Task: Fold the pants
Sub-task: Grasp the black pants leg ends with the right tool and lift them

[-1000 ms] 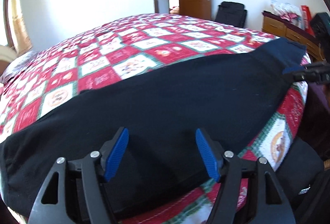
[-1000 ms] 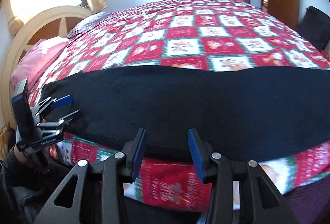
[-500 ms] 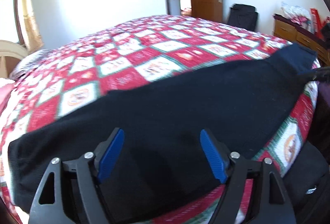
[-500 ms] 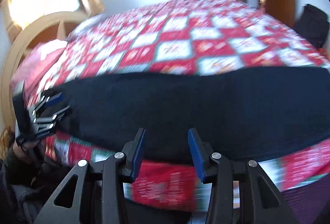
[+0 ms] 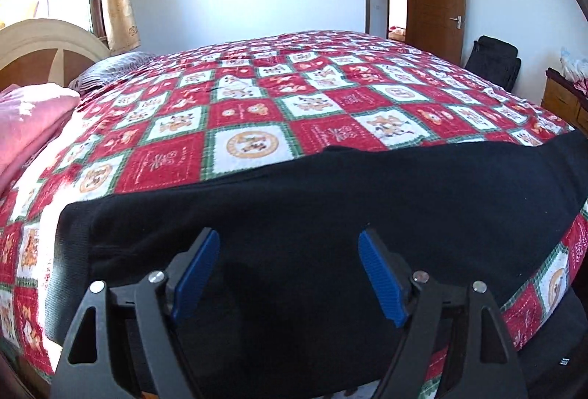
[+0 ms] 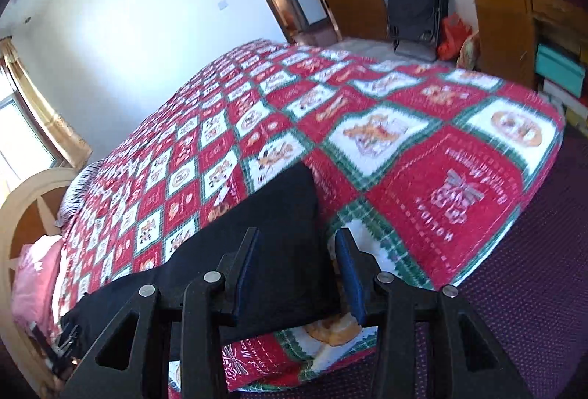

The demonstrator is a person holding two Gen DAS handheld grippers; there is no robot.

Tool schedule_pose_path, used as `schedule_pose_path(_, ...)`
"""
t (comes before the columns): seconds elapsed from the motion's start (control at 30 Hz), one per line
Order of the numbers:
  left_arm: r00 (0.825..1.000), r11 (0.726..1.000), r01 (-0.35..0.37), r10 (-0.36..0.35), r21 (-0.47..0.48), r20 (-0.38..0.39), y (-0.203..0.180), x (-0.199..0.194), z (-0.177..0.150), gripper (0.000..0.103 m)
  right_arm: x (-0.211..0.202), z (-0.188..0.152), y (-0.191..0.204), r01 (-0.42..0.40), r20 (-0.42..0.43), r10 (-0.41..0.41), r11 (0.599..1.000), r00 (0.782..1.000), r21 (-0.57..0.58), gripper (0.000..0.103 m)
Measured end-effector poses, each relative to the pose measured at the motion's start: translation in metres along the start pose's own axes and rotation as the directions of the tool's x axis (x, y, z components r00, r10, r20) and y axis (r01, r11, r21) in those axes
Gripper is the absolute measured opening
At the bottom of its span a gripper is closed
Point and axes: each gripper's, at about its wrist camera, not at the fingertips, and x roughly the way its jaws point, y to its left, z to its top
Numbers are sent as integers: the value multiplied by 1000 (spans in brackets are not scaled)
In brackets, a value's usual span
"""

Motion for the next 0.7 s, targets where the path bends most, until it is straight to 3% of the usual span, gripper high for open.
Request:
schedule_pose_path(0.27,1000,999,-4,4,-32,-1,9,5,-10,89,5,-11,2,-13,-24,12,1000,1000,-23,43)
schedule_pose_path(0.33,1000,999,0,0,-39,8,10,6,-12,91,6,-14,6,28,-21,-30,998,999,-60,39)
schedule_pose_path(0.4,1000,999,-1,2,-37,15,10,5,-13,91,8,-14,4,50,-10,-51,997,999,-54,26)
schedule_pose_path(0.5,1000,999,3,-3,-42,13,11,6,-13,91,5,-14,-1,27,-6,-27,999,1000,-38,16)
schedule_pose_path(0.7,1000,999,6,-6,-45,6,10,5,-12,93,-7,-15,18,-31,35,33,998,999,-59,13)
